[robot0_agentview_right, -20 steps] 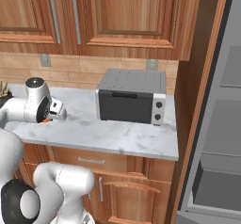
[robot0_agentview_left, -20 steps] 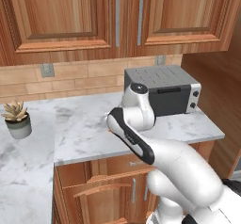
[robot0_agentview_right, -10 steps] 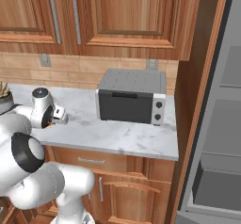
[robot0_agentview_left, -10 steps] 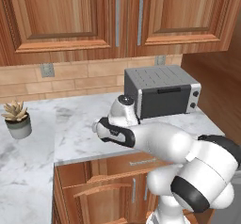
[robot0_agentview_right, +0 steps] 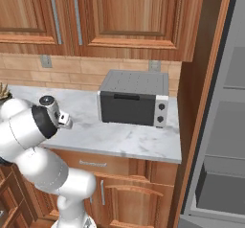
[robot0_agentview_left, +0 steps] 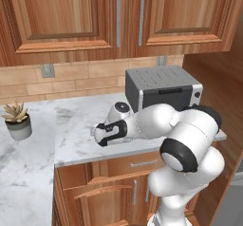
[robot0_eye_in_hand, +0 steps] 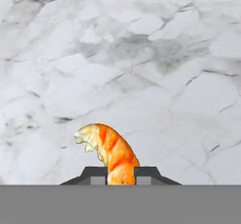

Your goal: Open the fridge, remove the pear, broccoli, and shrimp, and place them on any counter.

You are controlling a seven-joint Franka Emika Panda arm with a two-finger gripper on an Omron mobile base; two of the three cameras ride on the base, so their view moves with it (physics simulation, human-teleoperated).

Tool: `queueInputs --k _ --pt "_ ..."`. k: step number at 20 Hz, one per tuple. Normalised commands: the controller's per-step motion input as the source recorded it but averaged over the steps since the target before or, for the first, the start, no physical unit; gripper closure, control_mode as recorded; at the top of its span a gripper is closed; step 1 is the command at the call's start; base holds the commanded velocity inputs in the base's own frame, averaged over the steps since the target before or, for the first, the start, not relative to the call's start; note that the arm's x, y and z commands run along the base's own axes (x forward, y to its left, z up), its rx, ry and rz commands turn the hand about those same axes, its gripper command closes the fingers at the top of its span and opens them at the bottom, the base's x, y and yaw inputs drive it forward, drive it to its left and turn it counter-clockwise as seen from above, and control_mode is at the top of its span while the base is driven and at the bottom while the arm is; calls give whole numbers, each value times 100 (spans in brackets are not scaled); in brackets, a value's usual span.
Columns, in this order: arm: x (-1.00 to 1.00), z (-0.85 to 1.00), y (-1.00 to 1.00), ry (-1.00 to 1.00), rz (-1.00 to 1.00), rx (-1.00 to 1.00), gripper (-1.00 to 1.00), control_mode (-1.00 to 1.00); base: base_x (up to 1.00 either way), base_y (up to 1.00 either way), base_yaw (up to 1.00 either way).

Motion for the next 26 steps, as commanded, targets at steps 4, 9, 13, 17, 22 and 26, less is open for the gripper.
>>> queueInputs --k 4,9,13,17,22,26 --pt "35 -27 19 0 0 0 100 -100 0 0 0" --pt "35 -19 19 0 0 0 100 -100 0 0 0" --pt "29 -17 23 1 0 -3 100 -100 0 0 0" --pt "16 -8 14 8 0 -4 100 -100 0 0 0" --pt "18 -3 9 2 0 -4 -100 -100 0 0 0" --pt "11 4 0 0 0 0 -100 -100 0 0 0"
